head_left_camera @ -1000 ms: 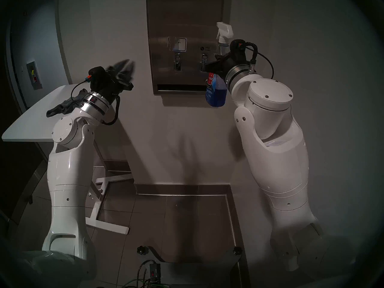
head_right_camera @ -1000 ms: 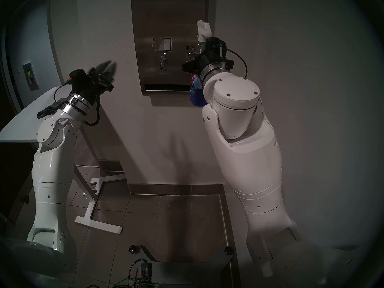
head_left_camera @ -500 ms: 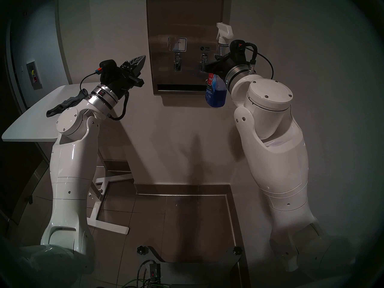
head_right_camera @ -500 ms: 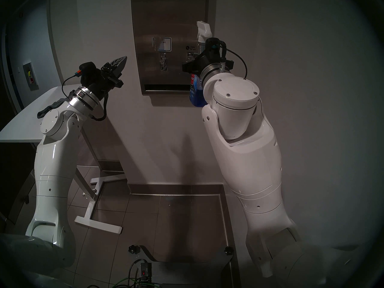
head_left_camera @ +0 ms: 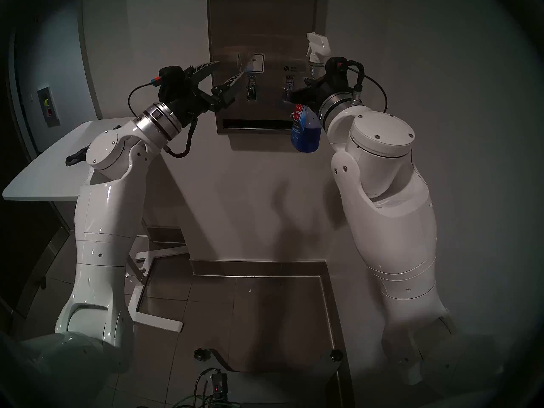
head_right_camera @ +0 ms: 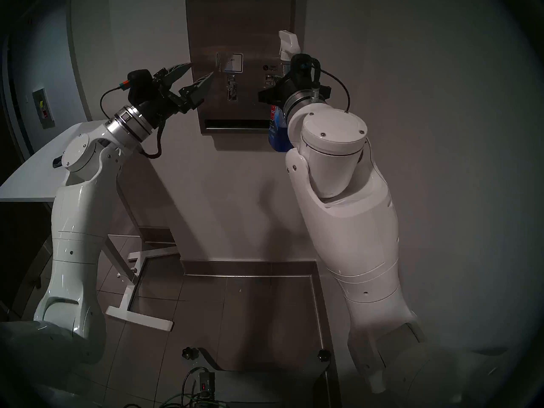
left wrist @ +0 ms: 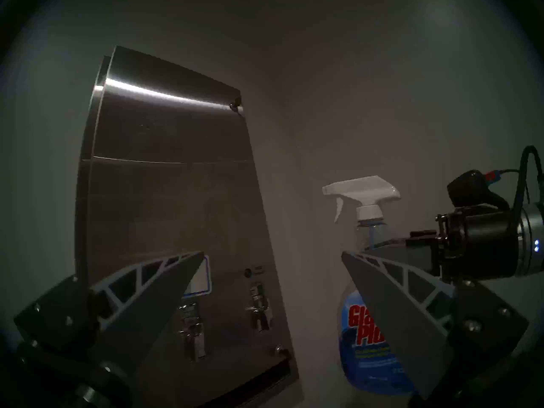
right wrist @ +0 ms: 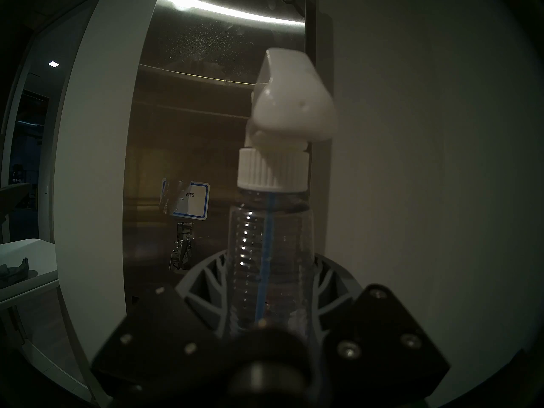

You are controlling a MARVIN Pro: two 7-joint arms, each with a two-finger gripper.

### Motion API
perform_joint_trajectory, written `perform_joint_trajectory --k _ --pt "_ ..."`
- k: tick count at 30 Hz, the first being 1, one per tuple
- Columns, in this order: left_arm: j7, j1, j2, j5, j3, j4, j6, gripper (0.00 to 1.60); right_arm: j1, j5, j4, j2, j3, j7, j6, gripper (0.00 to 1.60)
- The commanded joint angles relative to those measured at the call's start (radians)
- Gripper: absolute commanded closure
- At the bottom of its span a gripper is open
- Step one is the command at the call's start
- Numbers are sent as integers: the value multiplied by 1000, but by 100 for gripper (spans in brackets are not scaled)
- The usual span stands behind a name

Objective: Pick up the cleaner bottle and spray the cleaner onto the surface

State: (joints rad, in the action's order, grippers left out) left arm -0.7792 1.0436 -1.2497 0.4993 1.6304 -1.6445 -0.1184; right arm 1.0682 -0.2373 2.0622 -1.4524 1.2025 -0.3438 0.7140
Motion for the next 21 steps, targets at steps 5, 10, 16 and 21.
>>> perform_joint_trajectory --k 5,10,16,21 --pt "-23 -156 -29 97 -16 -7 -120 0 -45 6 46 -8 6 1 -18 160" --pt "-22 -179 -44 122 -32 -20 -185 0 -44 6 45 -8 6 1 -16 160" --pt "-23 -211 -61 141 -47 -5 -246 0 -44 6 46 -9 6 0 -15 160" --pt "-25 -245 -80 150 -67 24 -287 0 -45 7 46 -10 7 0 -14 160"
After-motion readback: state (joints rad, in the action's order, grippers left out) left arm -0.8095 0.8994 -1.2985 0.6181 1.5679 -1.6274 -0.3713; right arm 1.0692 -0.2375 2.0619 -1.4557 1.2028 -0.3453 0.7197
